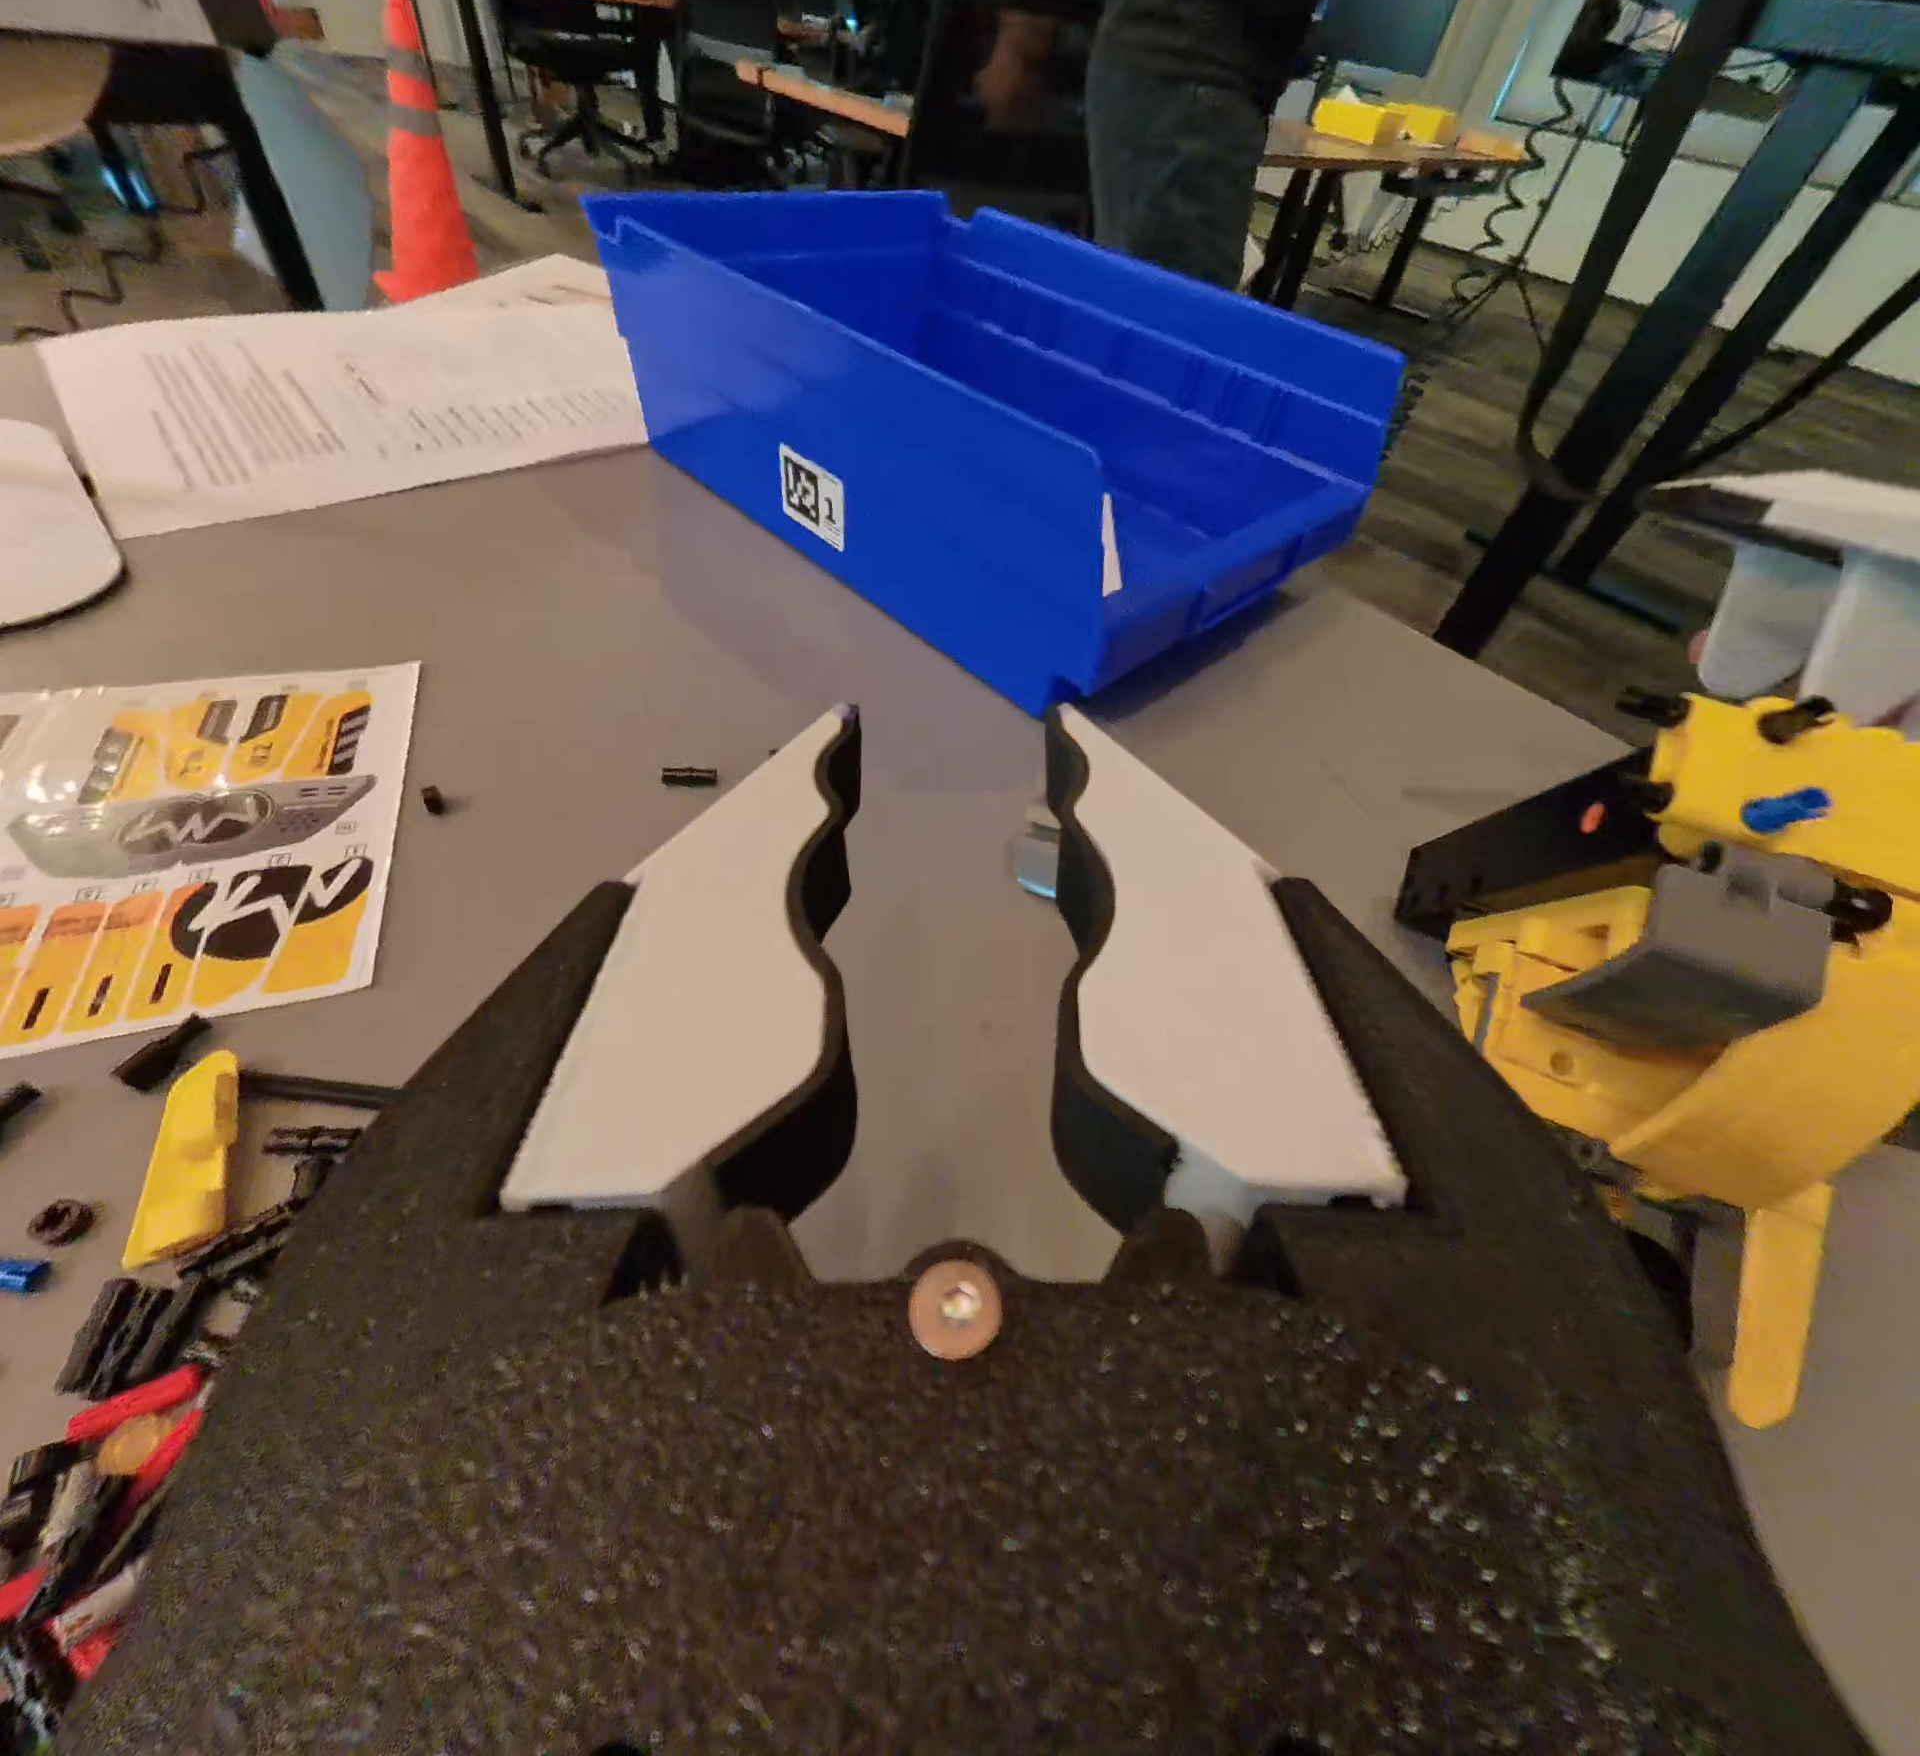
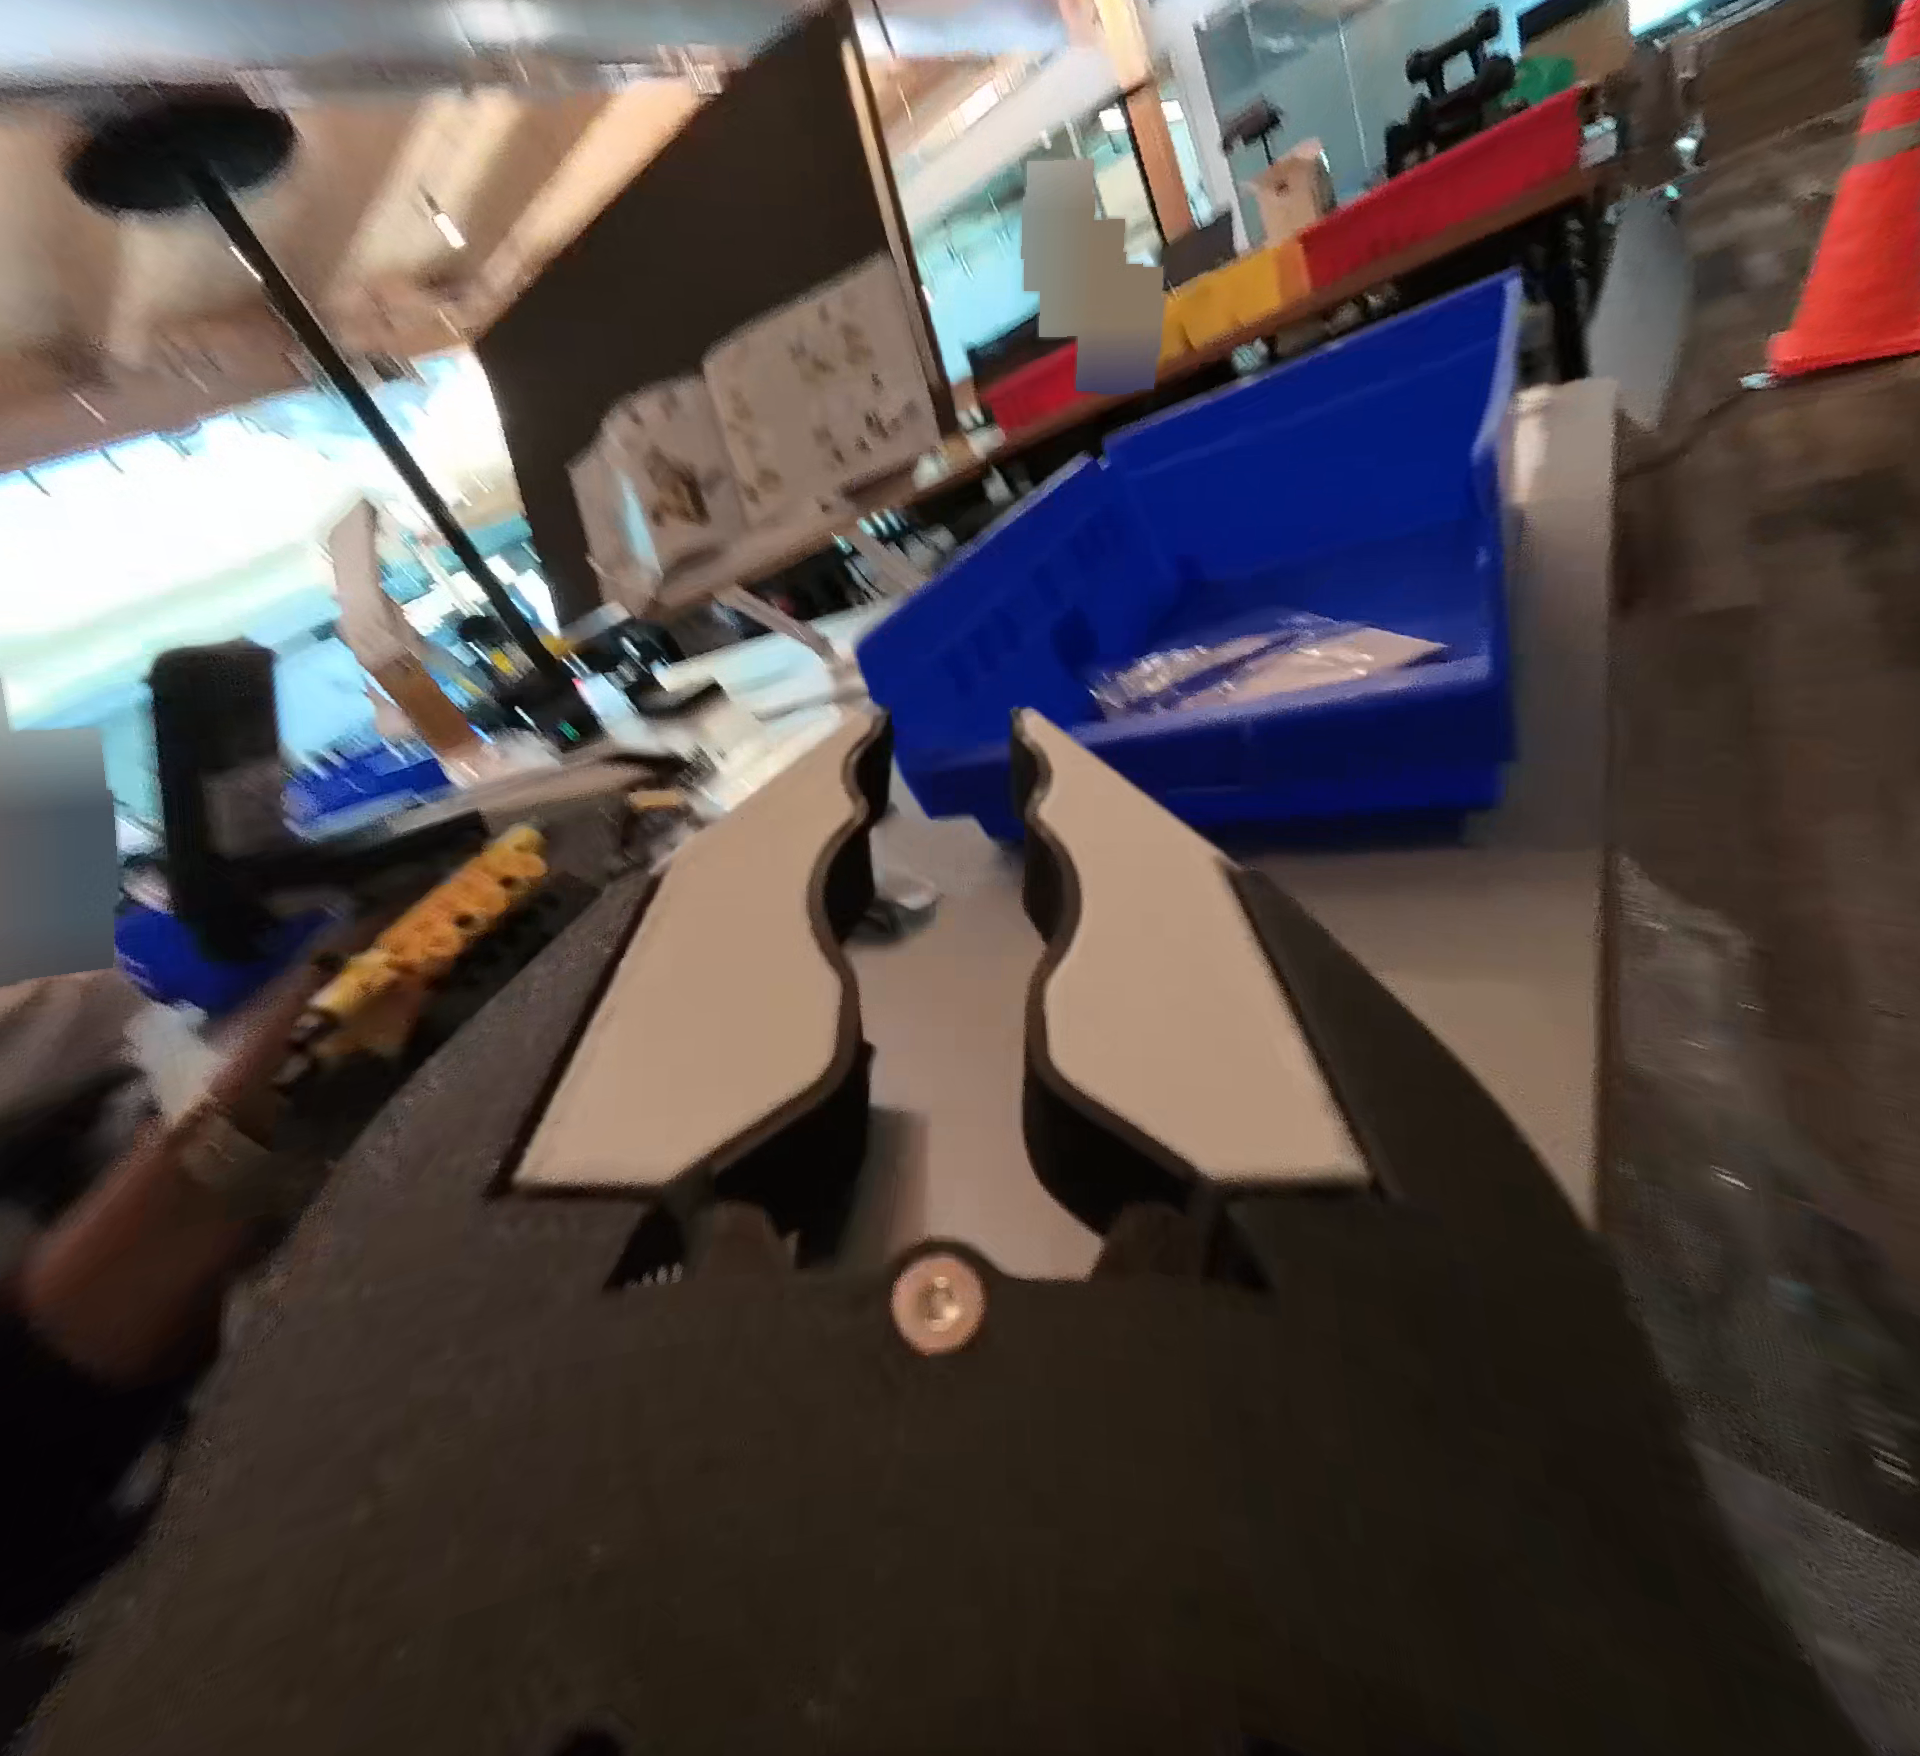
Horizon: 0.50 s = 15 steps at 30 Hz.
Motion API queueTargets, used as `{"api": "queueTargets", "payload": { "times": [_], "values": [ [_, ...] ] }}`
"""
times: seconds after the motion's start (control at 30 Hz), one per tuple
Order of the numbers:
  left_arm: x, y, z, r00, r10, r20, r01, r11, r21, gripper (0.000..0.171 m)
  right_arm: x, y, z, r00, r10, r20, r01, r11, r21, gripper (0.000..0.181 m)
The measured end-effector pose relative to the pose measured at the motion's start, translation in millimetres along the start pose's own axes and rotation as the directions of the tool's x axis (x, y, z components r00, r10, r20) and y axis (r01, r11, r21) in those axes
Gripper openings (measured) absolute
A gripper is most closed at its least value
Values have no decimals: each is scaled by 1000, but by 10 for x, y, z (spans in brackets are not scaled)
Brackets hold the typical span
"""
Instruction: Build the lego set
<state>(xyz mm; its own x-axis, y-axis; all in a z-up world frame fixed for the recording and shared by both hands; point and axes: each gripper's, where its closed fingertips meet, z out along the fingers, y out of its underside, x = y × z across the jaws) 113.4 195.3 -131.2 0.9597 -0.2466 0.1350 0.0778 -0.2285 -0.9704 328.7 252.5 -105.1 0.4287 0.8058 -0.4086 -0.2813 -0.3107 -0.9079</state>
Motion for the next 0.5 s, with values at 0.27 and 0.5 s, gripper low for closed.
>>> {"api": "queueTargets", "payload": {
  "times": [0.27, 0.5],
  "values": [
    [91, 28, -9, 997, -37, -69, 36, 999, -14, 34, -110, -174, -114, 996, 35, 77, -47, 986, 160, 21],
    [108, 45, -12, 988, -111, -105, 110, 994, -23, 34, -111, -213, -149, 993, 59, 106, -78, 979, 189, 22]
  ]
}}
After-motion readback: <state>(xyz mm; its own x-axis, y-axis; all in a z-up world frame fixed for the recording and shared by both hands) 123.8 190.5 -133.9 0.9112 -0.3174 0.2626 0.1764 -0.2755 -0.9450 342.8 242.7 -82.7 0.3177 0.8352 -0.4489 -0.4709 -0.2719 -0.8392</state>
